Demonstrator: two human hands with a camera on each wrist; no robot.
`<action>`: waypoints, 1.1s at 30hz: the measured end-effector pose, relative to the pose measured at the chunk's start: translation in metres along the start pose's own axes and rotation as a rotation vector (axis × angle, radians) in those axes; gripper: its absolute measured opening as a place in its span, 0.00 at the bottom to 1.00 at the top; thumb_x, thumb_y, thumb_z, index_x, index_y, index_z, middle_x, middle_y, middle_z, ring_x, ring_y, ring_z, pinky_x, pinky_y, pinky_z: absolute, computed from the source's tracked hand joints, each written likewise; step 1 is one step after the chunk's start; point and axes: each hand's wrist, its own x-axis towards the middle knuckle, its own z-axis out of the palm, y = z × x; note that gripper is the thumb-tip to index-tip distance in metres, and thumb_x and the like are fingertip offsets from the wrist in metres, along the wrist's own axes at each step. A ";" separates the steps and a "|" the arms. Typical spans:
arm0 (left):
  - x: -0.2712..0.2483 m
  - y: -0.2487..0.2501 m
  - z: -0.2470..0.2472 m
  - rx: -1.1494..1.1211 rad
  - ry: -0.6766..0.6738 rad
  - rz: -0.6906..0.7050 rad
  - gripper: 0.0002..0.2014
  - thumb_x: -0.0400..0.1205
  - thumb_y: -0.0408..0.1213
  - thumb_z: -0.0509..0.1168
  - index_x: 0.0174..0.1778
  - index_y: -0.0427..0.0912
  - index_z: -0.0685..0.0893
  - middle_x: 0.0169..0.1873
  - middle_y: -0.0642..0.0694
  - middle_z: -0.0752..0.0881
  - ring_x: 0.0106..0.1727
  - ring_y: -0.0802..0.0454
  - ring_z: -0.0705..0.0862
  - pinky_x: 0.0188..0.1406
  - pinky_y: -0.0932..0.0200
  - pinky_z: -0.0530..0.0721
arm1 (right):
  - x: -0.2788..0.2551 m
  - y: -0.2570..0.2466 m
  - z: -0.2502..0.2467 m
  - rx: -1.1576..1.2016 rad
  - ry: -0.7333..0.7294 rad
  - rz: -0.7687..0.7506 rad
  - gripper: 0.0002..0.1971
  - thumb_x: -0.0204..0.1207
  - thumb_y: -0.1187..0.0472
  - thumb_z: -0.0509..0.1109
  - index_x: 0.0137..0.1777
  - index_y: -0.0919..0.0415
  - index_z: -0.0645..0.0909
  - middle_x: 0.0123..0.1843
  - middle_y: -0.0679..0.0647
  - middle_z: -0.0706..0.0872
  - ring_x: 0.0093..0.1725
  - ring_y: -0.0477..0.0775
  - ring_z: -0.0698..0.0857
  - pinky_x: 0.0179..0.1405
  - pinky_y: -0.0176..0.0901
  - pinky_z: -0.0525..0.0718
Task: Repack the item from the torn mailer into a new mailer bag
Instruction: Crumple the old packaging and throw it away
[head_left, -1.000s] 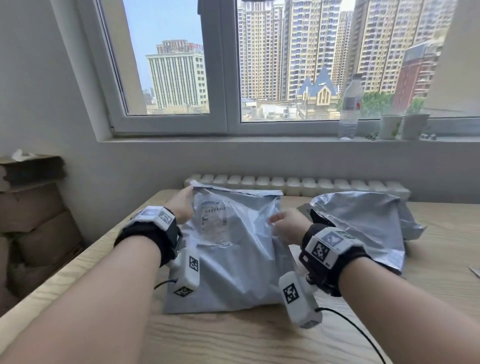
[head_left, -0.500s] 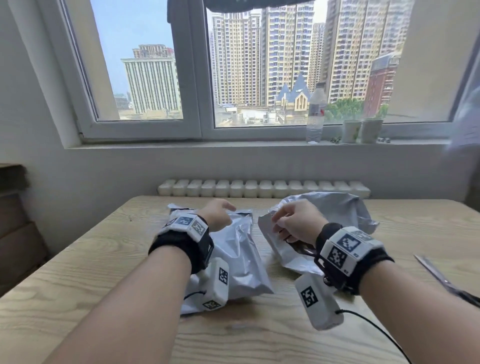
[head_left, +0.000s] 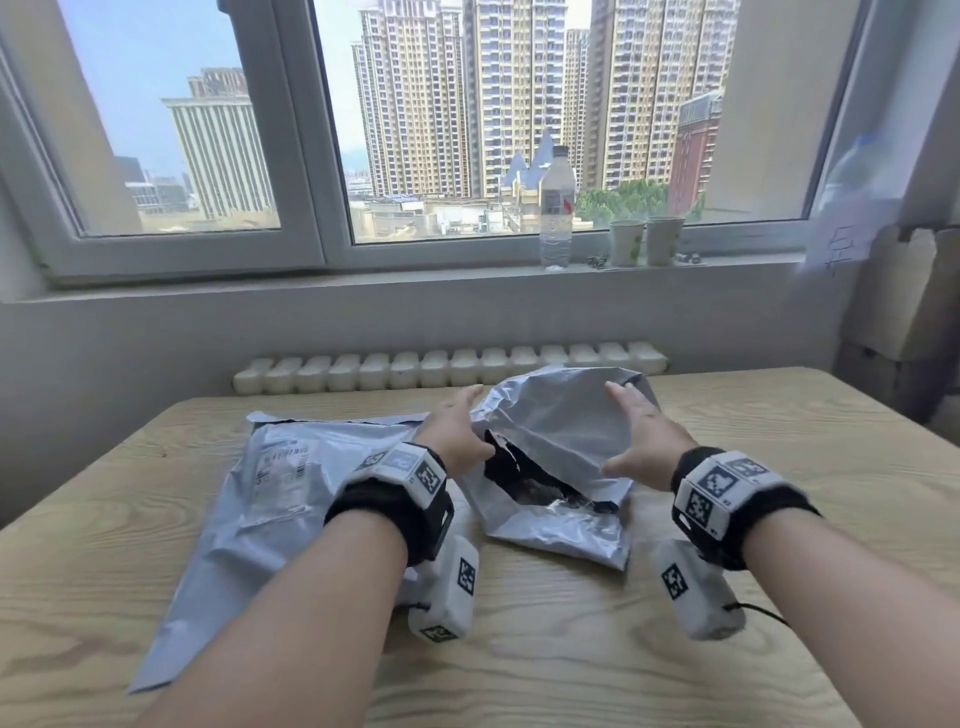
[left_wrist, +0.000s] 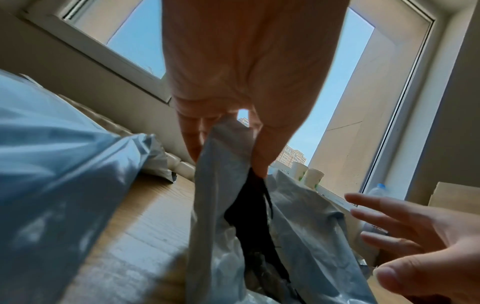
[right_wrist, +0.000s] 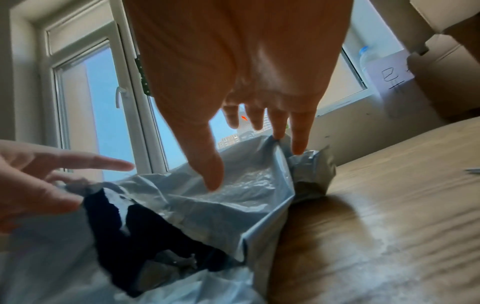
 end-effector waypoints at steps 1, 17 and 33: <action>0.001 0.000 0.002 0.011 0.007 -0.007 0.41 0.76 0.32 0.68 0.83 0.55 0.58 0.70 0.42 0.75 0.59 0.46 0.83 0.51 0.57 0.84 | 0.003 0.004 0.000 0.004 -0.036 0.011 0.58 0.64 0.63 0.80 0.85 0.44 0.43 0.86 0.46 0.51 0.79 0.53 0.67 0.70 0.48 0.76; 0.013 0.005 0.029 -0.226 -0.030 -0.095 0.26 0.71 0.29 0.62 0.65 0.51 0.78 0.51 0.45 0.86 0.50 0.45 0.87 0.43 0.47 0.91 | 0.007 0.004 0.043 -0.216 -0.316 0.021 0.49 0.55 0.44 0.84 0.74 0.57 0.66 0.69 0.57 0.75 0.65 0.57 0.79 0.62 0.48 0.81; -0.021 0.015 0.034 0.168 -0.369 0.167 0.58 0.66 0.30 0.79 0.83 0.62 0.50 0.74 0.47 0.73 0.65 0.47 0.81 0.62 0.48 0.84 | -0.023 -0.013 0.034 0.070 -0.336 -0.215 0.16 0.64 0.72 0.75 0.22 0.54 0.79 0.28 0.48 0.79 0.30 0.45 0.77 0.31 0.37 0.75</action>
